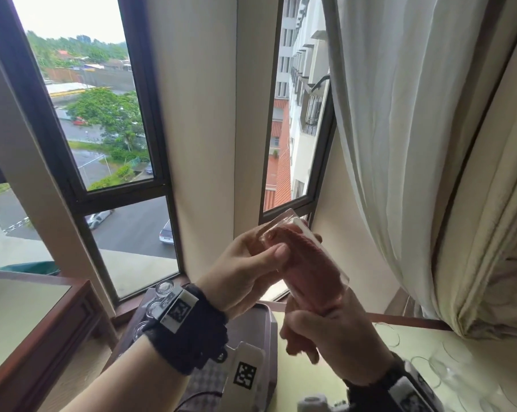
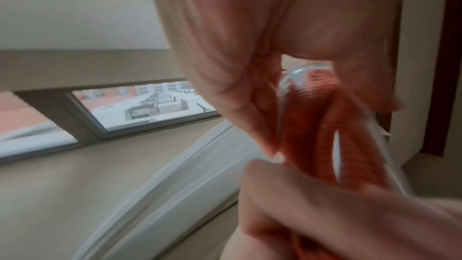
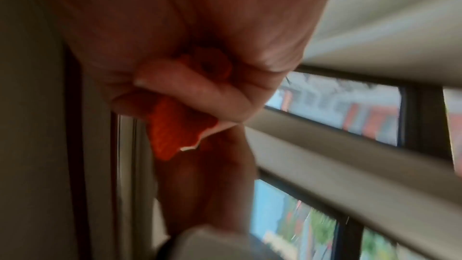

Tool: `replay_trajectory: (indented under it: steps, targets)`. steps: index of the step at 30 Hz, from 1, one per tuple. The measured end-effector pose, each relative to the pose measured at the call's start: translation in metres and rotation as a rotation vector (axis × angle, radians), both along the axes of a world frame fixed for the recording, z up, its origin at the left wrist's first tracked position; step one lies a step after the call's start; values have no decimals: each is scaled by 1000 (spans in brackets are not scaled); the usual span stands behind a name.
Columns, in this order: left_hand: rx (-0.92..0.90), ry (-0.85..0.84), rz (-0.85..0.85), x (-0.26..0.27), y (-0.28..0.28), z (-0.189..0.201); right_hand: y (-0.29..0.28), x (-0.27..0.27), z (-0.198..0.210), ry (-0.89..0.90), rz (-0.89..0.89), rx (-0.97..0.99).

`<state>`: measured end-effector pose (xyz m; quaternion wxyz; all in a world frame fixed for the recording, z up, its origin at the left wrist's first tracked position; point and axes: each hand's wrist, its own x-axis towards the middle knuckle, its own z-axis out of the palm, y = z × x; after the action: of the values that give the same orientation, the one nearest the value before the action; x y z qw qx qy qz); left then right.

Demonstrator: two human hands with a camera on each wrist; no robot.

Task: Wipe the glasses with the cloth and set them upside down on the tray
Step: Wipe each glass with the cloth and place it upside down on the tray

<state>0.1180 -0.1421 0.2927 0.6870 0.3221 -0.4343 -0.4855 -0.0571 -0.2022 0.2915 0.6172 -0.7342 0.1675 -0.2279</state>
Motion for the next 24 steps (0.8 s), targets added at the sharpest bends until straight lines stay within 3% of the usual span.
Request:
replay_trajectory:
  steps: [2, 3, 6, 8, 10, 12, 15, 18, 20, 24]
  targets:
    - [-57, 8, -19, 3, 1, -2, 4, 3, -2, -18, 3, 72]
    - [-13, -19, 52, 4, -1, 1, 3, 7, -8, -12, -64, -21]
    - [233, -206, 374, 2, -5, 11, -11, 18, -27, 94, -316, -854]
    - [355, -352, 508, -1, -5, 16, -15, 25, -30, 172, -341, -1075]
    - [362, -397, 519, -2, -2, 16, -5, 28, -32, 158, -315, -958]
    - [287, -320, 438, -1, 4, 12, 7, 27, -29, 8, -205, -533]
    - [96, -90, 182, 6, 14, -4, 18, 18, -17, -207, 96, 184]
    - [-11, -27, 35, 11, 21, -11, 24, 18, -8, -423, 310, 608]
    - [21, -71, 66, 16, 22, -9, 25, 21, -6, -487, 292, 680]
    - [214, -216, 175, 26, 27, -14, 19, 19, -3, -354, -60, 496]
